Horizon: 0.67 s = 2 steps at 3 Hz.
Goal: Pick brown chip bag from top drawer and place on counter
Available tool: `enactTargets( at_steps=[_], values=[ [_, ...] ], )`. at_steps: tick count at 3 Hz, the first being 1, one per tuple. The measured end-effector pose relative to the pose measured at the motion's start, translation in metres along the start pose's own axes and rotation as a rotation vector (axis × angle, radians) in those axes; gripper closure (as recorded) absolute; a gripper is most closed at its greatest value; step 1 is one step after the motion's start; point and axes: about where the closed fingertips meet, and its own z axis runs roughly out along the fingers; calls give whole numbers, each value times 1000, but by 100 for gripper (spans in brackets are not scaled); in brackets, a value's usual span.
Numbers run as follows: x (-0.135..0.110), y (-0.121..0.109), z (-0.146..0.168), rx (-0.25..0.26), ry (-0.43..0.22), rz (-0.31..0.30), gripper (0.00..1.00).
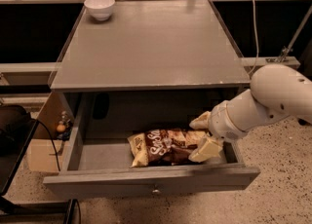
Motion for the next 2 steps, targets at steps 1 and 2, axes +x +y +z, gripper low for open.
enactTargets(
  at_steps=[1, 2],
  values=[
    [2, -2, 13, -5, -8, 2, 35],
    [8, -17, 62, -18, -16, -4, 37]
  ],
)
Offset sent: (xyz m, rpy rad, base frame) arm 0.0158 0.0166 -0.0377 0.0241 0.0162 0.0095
